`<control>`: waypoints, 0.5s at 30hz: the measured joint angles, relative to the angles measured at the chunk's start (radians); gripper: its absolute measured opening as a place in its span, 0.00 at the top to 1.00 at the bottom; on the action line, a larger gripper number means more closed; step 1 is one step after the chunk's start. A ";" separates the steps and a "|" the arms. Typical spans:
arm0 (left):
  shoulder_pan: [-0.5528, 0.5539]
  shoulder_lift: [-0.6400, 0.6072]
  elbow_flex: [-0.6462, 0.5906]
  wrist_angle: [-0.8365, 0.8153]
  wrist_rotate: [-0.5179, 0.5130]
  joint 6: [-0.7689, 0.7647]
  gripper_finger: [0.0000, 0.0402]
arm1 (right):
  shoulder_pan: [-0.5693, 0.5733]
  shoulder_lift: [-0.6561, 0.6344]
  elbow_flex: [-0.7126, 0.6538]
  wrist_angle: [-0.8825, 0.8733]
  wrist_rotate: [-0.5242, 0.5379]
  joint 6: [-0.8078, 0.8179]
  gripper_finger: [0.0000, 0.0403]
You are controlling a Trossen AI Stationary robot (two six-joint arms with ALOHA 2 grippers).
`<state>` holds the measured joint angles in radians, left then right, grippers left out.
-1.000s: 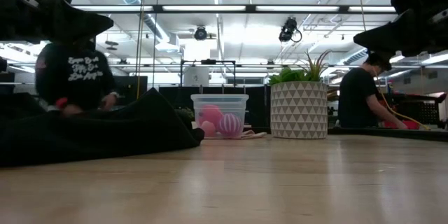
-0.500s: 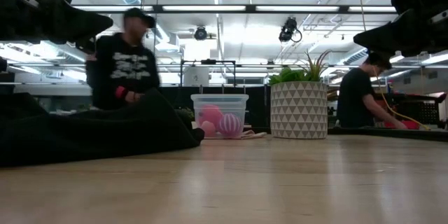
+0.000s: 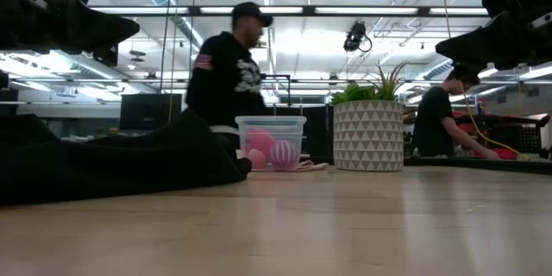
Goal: Pick and placing Produce into tupperware
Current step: Return to Home Position
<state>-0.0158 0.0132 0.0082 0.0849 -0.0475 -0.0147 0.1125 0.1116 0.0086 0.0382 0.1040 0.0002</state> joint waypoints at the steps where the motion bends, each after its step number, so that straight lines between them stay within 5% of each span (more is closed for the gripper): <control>1: 0.000 0.000 0.000 0.000 0.000 0.000 0.91 | 0.000 0.000 0.000 0.000 0.000 0.000 0.93; 15: 0.000 0.000 0.000 0.000 0.000 0.000 0.90 | 0.000 0.000 0.000 0.000 0.000 0.000 0.93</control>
<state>-0.0158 0.0132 0.0082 0.0849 -0.0475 -0.0143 0.1127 0.1112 0.0086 0.0380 0.1040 0.0002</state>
